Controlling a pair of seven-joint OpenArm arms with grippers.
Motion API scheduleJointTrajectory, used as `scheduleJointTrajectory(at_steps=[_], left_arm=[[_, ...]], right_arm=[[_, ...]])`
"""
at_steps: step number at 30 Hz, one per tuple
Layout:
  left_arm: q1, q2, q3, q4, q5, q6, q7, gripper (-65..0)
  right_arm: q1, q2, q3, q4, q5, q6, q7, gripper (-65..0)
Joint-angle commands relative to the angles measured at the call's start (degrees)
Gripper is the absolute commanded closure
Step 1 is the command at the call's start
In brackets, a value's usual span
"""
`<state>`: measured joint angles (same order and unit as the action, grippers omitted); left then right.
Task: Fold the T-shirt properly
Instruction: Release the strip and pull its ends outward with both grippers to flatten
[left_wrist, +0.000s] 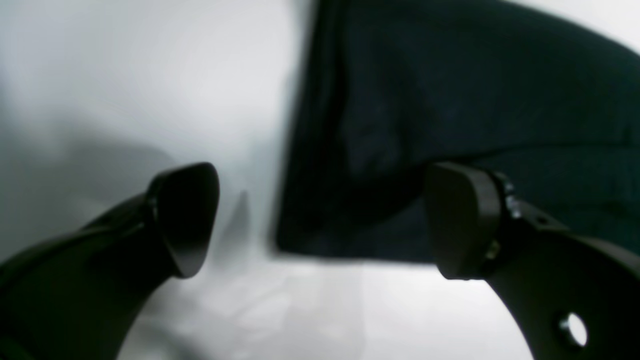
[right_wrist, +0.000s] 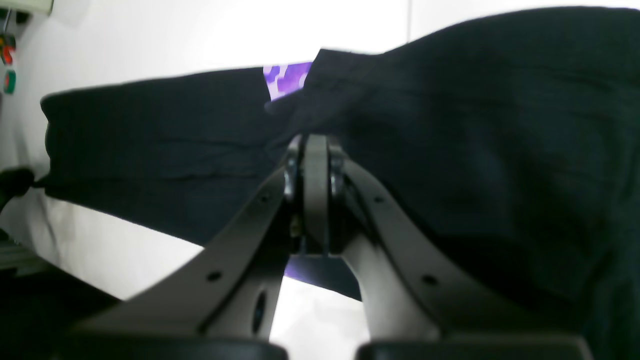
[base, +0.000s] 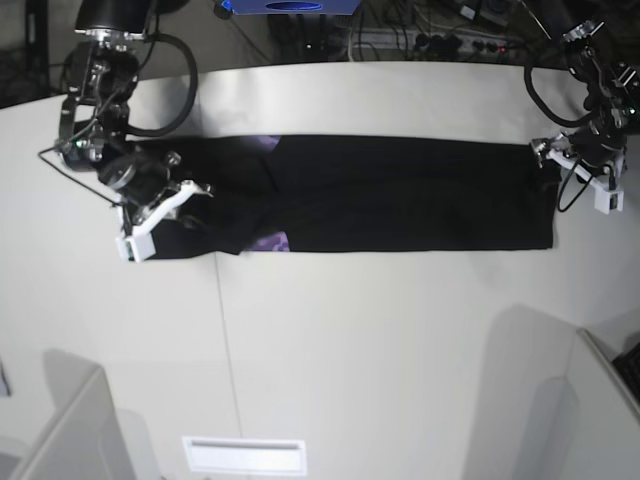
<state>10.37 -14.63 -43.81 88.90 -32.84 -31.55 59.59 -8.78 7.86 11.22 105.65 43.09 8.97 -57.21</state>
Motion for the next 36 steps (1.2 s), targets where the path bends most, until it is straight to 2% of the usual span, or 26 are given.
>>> scheduleJointTrajectory(at_steps=[1, 13, 14, 16, 24, 25, 32, 36], left_arm=[[-0.04, -1.76, 0.43, -0.51, -0.35, -0.14, -1.88, -61.5], [-2.94, -2.38, 1.92, -8.07, -0.43, 0.03, -2.32, -61.1], [-3.03, -2.38, 1.92, -8.42, -0.43, 0.03, -2.32, -58.7], [-3.12, -2.38, 1.92, -8.42, -0.43, 0.03, -2.32, -50.2], [-3.38, -2.55, 1.92, -13.17, -0.43, 0.03, -2.32, -3.8], [-3.38, -2.55, 1.92, -13.61, -0.43, 0.03, -2.32, 0.0], [-2.77, -4.58, 1.31, -10.44, -0.43, 0.03, -2.41, 0.0], [-1.1, -5.19, -2.56, -4.38, -0.43, 0.03, -2.41, 0.0]], right_arm=[[0.73, 0.36, -0.81, 0.95, 0.91, 0.39, 0.9, 0.0], [-0.94, -0.34, -2.65, 1.04, 0.91, 0.3, 1.25, 0.0], [-1.2, -0.52, -2.56, 1.04, 0.91, 0.3, 1.25, 0.0], [-1.29, -0.69, -2.56, 1.04, 0.91, 0.3, 1.34, 0.0], [-2.87, -0.78, -2.56, 3.06, 0.91, 0.3, 1.43, 0.0], [-3.05, -0.78, -2.48, 3.5, 0.91, 0.3, 1.43, 0.0], [-4.37, -0.78, -2.48, 4.02, 0.91, 0.3, 1.52, 0.0], [-4.63, -0.78, -2.48, 4.02, 0.91, 0.3, 1.52, 0.0]])
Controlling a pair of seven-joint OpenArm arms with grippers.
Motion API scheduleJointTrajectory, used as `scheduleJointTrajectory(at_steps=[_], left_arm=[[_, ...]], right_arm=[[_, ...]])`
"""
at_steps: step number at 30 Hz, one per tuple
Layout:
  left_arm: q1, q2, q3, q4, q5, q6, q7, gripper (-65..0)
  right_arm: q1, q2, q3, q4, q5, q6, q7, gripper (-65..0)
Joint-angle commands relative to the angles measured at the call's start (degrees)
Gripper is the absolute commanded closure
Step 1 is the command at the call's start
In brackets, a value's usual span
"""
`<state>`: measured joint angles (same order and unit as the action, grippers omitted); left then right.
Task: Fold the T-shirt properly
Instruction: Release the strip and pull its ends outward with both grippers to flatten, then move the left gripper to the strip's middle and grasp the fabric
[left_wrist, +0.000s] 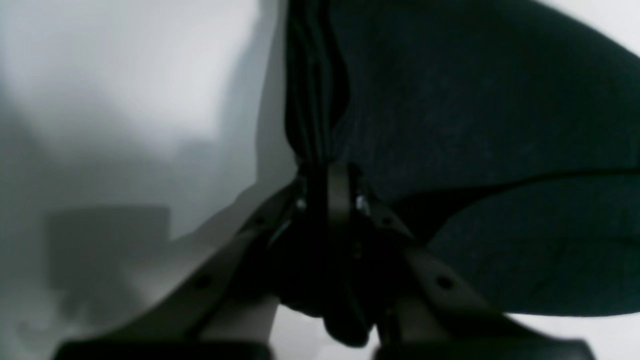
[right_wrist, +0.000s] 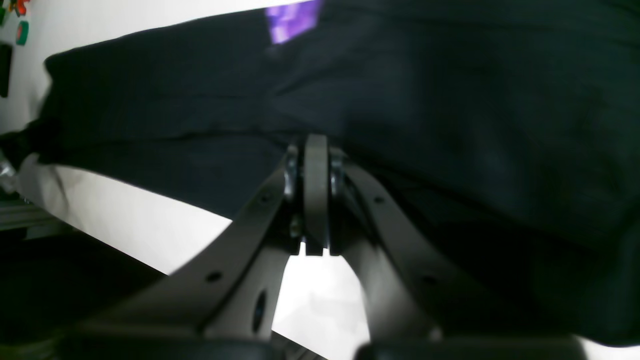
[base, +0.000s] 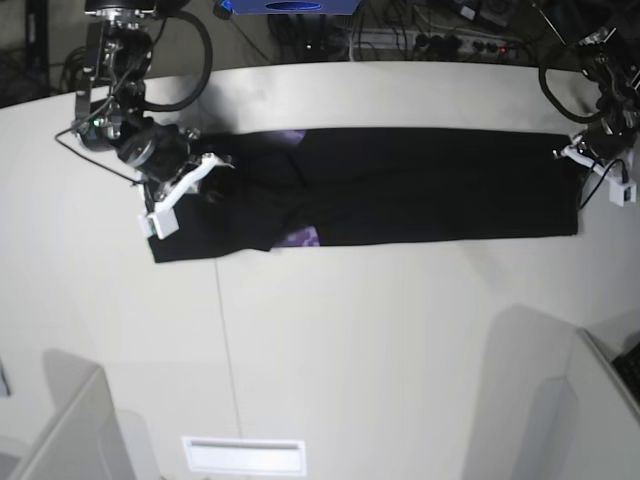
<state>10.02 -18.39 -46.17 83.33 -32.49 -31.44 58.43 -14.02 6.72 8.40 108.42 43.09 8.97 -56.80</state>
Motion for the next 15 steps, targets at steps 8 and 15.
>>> scheduleJointTrajectory(at_steps=[8, 15], left_arm=[[5.76, -1.34, -0.9, 16.49, -0.7, 0.01, -1.25, 0.0], [9.36, 0.41, -0.82, 24.93, -0.7, 0.01, -1.16, 0.0]], right_arm=[[-0.09, 0.27, 0.34, 1.25, 1.0, 0.3, 1.1, 0.0], [-0.09, -1.23, 0.34, 1.34, 1.0, 0.3, 1.19, 0.0]])
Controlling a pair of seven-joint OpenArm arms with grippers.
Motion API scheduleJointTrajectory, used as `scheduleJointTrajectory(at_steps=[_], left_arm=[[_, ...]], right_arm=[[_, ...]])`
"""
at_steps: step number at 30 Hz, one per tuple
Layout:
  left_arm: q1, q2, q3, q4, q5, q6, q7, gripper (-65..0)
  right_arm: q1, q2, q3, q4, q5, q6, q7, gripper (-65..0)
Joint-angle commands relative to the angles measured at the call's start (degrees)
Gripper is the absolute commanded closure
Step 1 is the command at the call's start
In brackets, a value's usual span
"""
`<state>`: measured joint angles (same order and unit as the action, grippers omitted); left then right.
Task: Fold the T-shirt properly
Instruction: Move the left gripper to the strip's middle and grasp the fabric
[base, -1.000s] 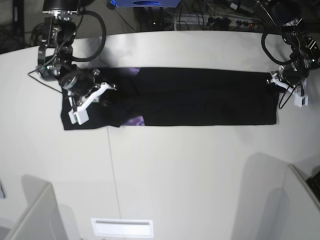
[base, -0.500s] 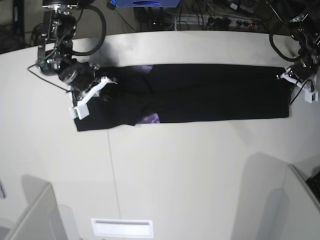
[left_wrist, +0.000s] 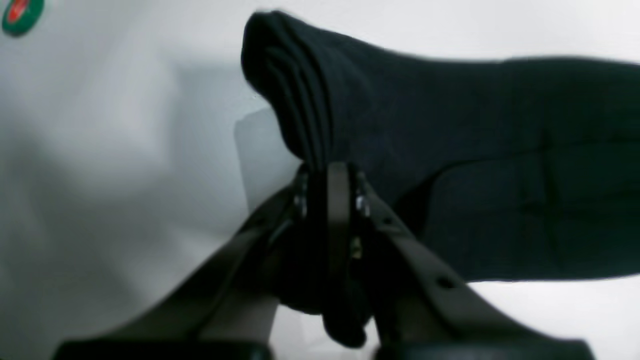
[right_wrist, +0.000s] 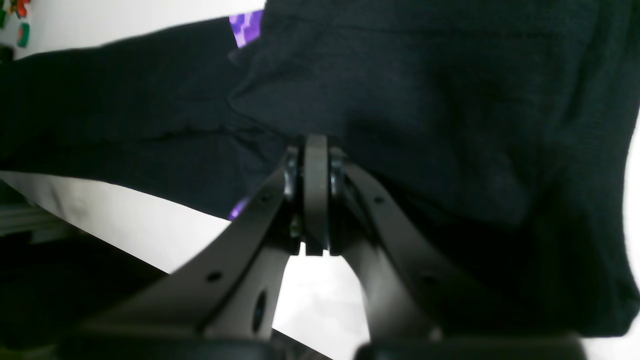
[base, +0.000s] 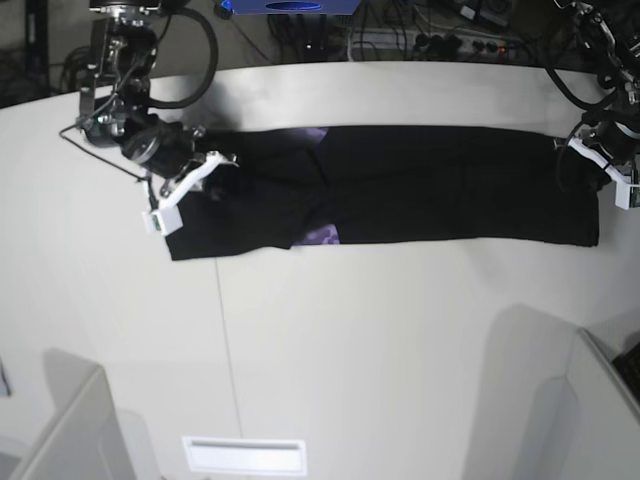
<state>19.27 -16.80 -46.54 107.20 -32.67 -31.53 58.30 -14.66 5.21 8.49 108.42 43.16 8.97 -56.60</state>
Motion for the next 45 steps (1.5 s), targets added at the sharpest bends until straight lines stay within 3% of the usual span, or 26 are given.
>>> scheduleJointTrajectory(at_steps=[1, 6, 14, 19, 26, 32, 38, 45], left_arm=[[0.29, -1.09, -0.01, 1.77, -0.52, 0.1, -0.94, 0.0], [1.52, -1.01, 5.71, 4.23, -0.61, 0.1, -0.94, 0.0], [1.35, 1.98, 13.71, 4.58, -0.61, 0.36, -0.94, 0.0], [1.26, 1.63, 20.65, 4.67, -0.61, 5.64, -0.94, 0.0], [-0.32, 1.98, 27.51, 4.67, -0.61, 6.34, -0.94, 0.0], [-0.5, 1.98, 33.49, 4.67, -0.87, 11.35, -0.94, 0.0], [-1.38, 2.42, 37.53, 4.67, -0.96, 11.88, -0.94, 0.0], [-2.08, 4.8, 37.8, 4.76, -0.96, 11.88, -0.85, 0.0]], right_arm=[[0.55, 0.19, 0.26, 1.34, 0.93, 0.3, 0.99, 0.0], [0.55, 0.11, 0.17, 1.34, 0.93, 0.3, 0.99, 0.0], [-0.25, 0.11, 0.26, 1.34, 0.93, 0.3, 0.99, 0.0], [-0.33, 0.11, 0.26, 1.34, 0.93, 0.3, 0.99, 0.0], [-0.33, 0.11, 0.26, 1.34, 0.93, 0.3, 0.99, 0.0], [-0.33, 0.11, 0.34, 1.34, 0.93, 0.3, 0.99, 0.0], [-0.33, 0.11, 0.34, 1.34, 0.93, 0.3, 0.99, 0.0], [-0.33, 0.19, 0.34, 1.34, 0.93, 0.3, 0.99, 0.0]])
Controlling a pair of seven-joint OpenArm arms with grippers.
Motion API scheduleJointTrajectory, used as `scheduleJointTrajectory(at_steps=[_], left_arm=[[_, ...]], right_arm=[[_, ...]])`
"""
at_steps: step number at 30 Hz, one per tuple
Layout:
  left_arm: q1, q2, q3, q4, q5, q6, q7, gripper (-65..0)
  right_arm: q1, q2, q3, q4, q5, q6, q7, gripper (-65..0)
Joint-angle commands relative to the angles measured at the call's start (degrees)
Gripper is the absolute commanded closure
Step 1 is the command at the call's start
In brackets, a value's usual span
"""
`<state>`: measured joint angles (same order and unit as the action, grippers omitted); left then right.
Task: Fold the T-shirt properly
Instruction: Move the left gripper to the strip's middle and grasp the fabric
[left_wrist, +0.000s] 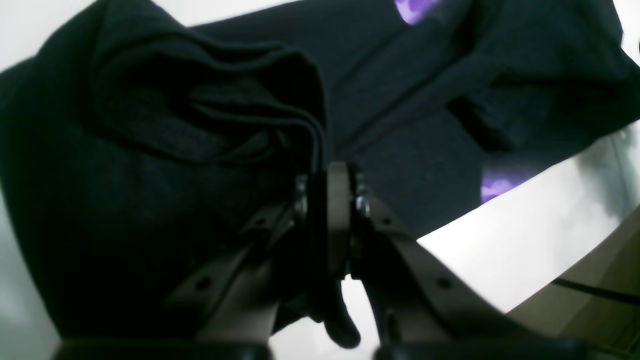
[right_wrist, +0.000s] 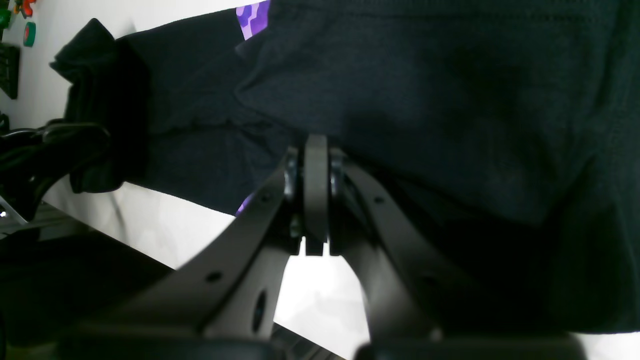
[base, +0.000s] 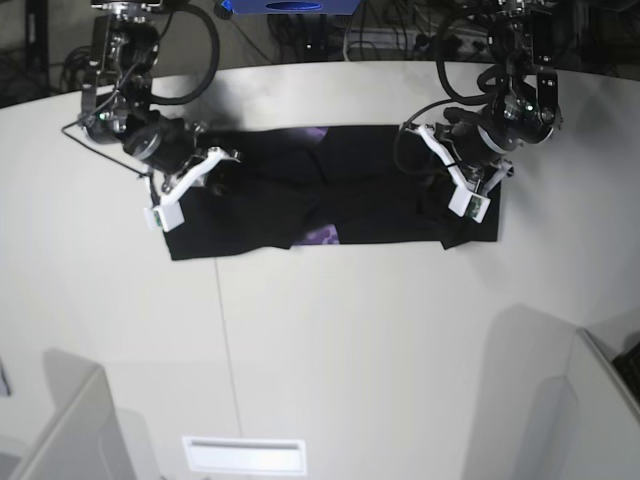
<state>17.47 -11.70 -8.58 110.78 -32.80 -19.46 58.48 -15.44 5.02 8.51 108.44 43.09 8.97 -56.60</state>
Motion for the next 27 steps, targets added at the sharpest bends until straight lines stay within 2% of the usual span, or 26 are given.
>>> scheduleJointTrajectory(at_steps=[1, 7, 11, 27], left_arm=[[-0.38, -0.12, -0.17, 1.17, -0.83, -0.18, -0.94, 0.0], [-1.08, 0.14, 3.08, 1.09, -0.57, 0.17, -0.94, 0.0], [-1.87, 0.32, 4.93, 1.09, -0.74, 2.98, -0.94, 0.0], [-2.22, 0.32, 6.78, 1.0, -0.92, 3.07, -0.94, 0.0]], right_arm=[[0.45, 0.39, 0.32, 1.32, 1.0, 0.3, 0.99, 0.0], [0.45, 0.39, 0.32, 1.32, 1.0, 0.3, 0.99, 0.0], [0.45, 0.39, 0.32, 1.32, 1.0, 0.3, 0.99, 0.0], [0.37, 0.39, 0.32, 1.32, 1.0, 0.3, 0.99, 0.0]])
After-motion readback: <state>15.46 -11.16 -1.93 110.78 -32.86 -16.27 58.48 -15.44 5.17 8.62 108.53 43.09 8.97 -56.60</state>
